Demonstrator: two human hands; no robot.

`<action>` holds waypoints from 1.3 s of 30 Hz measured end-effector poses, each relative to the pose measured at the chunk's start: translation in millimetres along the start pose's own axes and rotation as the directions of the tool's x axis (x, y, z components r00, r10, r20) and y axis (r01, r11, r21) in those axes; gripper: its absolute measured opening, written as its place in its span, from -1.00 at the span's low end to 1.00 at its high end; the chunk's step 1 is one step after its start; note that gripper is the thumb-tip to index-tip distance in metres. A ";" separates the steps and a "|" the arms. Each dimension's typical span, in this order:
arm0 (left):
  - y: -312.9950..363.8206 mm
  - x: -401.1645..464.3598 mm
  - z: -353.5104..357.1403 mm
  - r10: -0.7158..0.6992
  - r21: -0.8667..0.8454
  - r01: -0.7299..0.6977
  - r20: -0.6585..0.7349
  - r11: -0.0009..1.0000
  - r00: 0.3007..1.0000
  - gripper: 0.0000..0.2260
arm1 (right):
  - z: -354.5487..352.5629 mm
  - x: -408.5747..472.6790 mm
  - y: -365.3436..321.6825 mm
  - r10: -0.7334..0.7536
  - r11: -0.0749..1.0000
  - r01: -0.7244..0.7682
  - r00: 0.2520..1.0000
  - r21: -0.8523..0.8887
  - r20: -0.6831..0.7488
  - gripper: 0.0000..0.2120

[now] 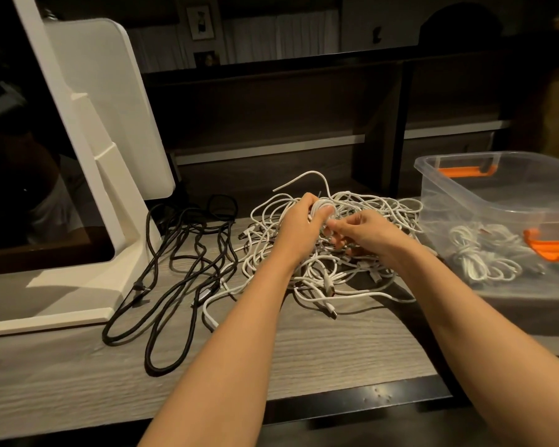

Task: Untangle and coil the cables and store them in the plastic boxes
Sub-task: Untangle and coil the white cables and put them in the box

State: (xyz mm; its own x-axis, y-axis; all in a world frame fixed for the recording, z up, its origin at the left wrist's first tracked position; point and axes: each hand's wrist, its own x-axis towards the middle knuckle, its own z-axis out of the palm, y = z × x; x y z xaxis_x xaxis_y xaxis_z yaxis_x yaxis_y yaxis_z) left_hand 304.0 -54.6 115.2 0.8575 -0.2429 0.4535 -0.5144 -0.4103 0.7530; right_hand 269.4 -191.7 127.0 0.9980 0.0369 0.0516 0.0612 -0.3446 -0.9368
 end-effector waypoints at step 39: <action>14.3 -4.4 -10.1 -0.019 -0.485 0.155 0.274 0.861 0.962 -0.75 | -8.5 4.8 1.3 0.096 0.664 -0.115 0.993 0.739 0.069 -0.88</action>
State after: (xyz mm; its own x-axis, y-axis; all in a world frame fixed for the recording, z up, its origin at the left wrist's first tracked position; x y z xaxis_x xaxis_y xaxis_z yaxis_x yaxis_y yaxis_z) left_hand 292.8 -50.5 128.7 0.8350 -0.4668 0.2912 -0.3115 0.0352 0.9496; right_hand 274.5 -199.9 129.0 0.9957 0.0681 -0.0623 -0.0868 0.4604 -0.8834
